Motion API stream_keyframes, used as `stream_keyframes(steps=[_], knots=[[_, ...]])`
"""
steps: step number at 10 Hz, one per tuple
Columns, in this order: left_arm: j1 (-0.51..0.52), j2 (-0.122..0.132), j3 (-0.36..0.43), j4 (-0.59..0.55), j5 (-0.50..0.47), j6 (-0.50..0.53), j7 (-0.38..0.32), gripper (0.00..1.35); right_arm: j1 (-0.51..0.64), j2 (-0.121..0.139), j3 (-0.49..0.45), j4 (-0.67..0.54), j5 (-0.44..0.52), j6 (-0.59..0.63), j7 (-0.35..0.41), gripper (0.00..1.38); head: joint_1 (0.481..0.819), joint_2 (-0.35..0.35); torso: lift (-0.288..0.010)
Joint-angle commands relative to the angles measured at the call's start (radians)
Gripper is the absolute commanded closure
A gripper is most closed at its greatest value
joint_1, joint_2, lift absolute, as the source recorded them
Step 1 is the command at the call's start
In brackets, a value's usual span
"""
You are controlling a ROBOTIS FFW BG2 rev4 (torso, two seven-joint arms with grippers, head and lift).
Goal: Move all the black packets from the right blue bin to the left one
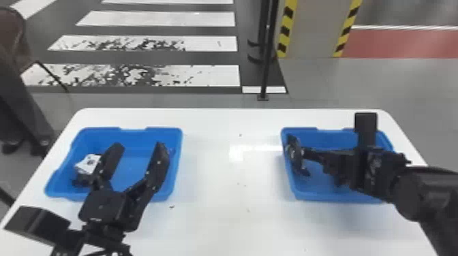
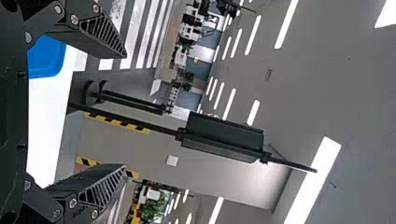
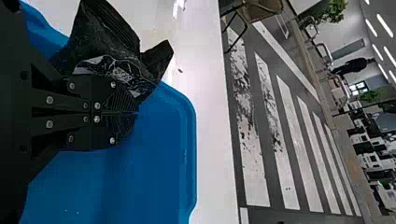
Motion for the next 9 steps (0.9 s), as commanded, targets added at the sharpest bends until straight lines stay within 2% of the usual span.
stream_keyframes(steps=[1,5,7,9], knots=[[0.003,0.000,0.000,0.000,0.000,-0.003,-0.001,0.22,0.088,0.007,-0.072,-0.148,-0.001,0.043,-0.001,1.16,0.695,-0.002,-0.140],[0.005,0.002,-0.002,0.005,0.000,-0.003,-0.002,0.22,0.159,0.021,-0.166,-0.276,-0.009,0.070,-0.006,1.16,0.695,-0.026,-0.140],[0.003,0.002,-0.002,0.007,0.000,-0.003,-0.002,0.22,0.179,0.025,-0.178,-0.352,-0.061,0.060,-0.008,1.16,0.695,-0.035,-0.140],[0.003,0.002,-0.004,0.007,0.000,-0.003,-0.002,0.22,0.176,0.028,-0.180,-0.371,-0.077,0.053,-0.012,1.16,0.695,-0.024,-0.140]])
